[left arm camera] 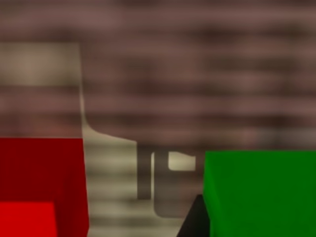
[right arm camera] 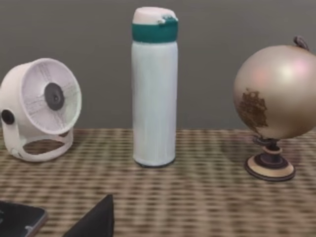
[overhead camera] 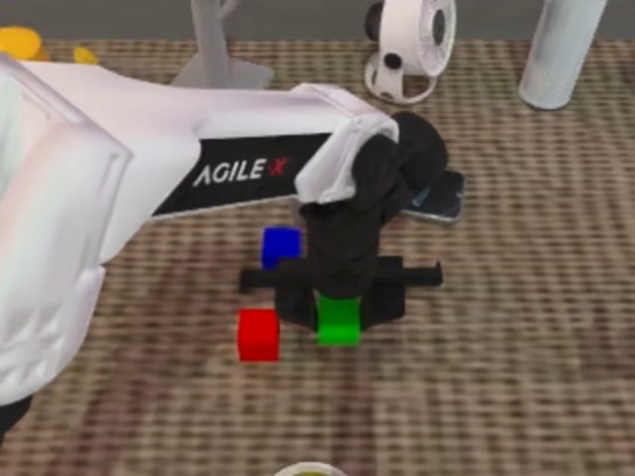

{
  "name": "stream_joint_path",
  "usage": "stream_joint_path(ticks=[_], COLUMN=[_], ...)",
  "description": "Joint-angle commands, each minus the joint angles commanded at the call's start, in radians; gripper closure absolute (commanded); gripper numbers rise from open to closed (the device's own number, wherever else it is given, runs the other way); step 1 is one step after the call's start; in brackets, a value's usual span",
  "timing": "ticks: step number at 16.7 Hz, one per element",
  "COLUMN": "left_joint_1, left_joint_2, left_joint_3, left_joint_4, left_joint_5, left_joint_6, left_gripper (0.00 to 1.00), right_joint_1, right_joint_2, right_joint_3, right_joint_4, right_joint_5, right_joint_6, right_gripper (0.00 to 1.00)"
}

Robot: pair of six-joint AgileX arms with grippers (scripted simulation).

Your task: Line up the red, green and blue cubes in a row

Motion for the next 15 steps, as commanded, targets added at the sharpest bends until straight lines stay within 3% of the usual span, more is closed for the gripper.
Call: stream_joint_path(ticks=[12, 15], left_joint_1=[0.000, 0.000], left_joint_2=[0.000, 0.000], left_joint_3=[0.000, 0.000], left_joint_4=[0.000, 0.000], left_joint_5=[0.000, 0.000], left_joint_6=[0.000, 0.000], left_gripper=[0.02, 0.00], right_joint_1=[0.000, 0.000], right_joint_2=[0.000, 0.000], right_joint_3=[0.000, 0.000], right_joint_4=[0.000, 0.000], right_joint_5=[0.000, 0.000], right_joint_6=[0.000, 0.000], right_gripper=[0.00, 0.00])
